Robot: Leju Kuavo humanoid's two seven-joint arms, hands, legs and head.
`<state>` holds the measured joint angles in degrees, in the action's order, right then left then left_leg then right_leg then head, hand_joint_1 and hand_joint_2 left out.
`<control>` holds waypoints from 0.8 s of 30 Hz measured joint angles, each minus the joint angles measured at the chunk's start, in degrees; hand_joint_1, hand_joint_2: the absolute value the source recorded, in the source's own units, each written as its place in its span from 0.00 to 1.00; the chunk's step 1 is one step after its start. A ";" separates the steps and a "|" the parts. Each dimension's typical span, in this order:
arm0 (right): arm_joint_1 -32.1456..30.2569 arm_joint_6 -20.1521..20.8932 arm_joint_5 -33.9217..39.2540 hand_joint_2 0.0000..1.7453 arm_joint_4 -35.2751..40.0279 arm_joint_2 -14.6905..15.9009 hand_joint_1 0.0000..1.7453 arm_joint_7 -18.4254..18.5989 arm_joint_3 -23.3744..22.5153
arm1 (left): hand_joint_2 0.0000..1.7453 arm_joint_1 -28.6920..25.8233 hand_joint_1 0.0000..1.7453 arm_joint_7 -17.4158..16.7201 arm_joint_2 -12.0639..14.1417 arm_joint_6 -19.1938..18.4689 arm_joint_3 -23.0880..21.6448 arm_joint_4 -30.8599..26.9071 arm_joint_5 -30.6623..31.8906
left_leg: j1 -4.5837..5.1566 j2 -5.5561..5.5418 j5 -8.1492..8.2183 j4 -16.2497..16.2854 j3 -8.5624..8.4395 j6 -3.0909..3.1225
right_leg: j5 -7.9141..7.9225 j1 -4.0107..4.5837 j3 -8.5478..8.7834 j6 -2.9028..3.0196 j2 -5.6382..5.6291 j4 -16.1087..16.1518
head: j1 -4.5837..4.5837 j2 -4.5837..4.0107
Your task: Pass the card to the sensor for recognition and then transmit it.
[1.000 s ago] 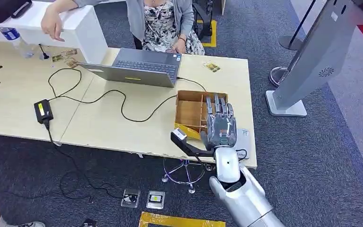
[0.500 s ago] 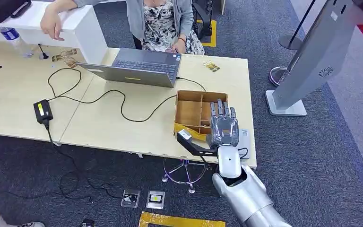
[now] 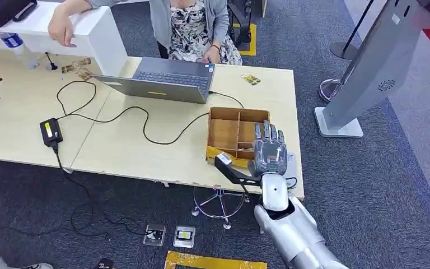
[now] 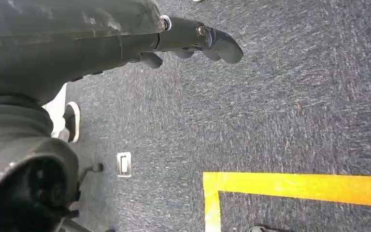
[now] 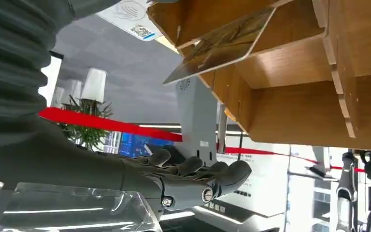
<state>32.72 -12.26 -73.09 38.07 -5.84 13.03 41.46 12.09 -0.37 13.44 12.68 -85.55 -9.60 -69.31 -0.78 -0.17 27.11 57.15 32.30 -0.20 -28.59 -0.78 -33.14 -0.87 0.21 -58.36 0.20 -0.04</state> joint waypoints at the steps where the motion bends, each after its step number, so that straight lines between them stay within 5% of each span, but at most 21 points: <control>1: 0.00 -0.04 0.09 1.00 -0.24 0.00 0.00 0.00 -0.07 | 0.00 0.11 0.00 -0.04 0.00 -0.09 0.00 0.00 0.17 | 0.00 0.00 0.00 0.00 0.00 0.00 | 0.00 0.00 0.00 0.00 0.00 0.00 | 0.00 0.00; 10: -0.02 -0.85 0.68 1.00 -2.47 0.00 0.02 -0.87 -0.13 | 0.00 1.07 0.00 -0.46 -0.07 -0.68 -0.02 0.00 0.96 | 0.00 0.00 0.00 0.00 0.00 0.00 | 0.00 0.00 0.00 0.00 -0.01 0.00 | 0.00 0.00; 11: -0.04 -1.14 0.68 1.00 -2.77 0.00 1.00 -1.16 -0.13 | 0.00 1.12 0.00 -0.46 -0.05 -0.63 -0.02 0.00 0.94 | 0.00 0.00 0.00 0.00 0.00 0.00 | 0.00 0.00 0.00 0.00 -0.01 0.00 | 0.00 0.00; 23: -0.07 -3.41 2.56 1.00 -4.61 -0.59 1.00 -4.81 -0.15 | 0.00 1.03 0.00 -0.46 0.37 -0.68 -0.02 0.00 0.96 | -0.01 0.00 0.00 0.00 0.00 0.00 | 0.00 0.01 0.00 0.00 -0.01 0.00 | -0.02 0.00; 24: -0.05 -3.58 2.58 1.00 -4.74 -0.74 0.00 -4.90 -0.17 | 0.00 1.03 0.00 -0.46 0.35 -0.66 -0.02 0.00 0.96 | 0.00 0.01 0.00 0.00 0.00 0.00 | 0.00 0.01 0.00 0.00 -0.02 0.00 | 0.00 0.00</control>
<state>32.67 -15.85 -70.51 33.33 -6.58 8.13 41.29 13.13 -0.83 13.79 12.02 -85.57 -9.60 -68.35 -0.78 -0.16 27.11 57.15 32.29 -0.20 -28.59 -0.77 -33.13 -0.87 0.19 -58.36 0.20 -0.04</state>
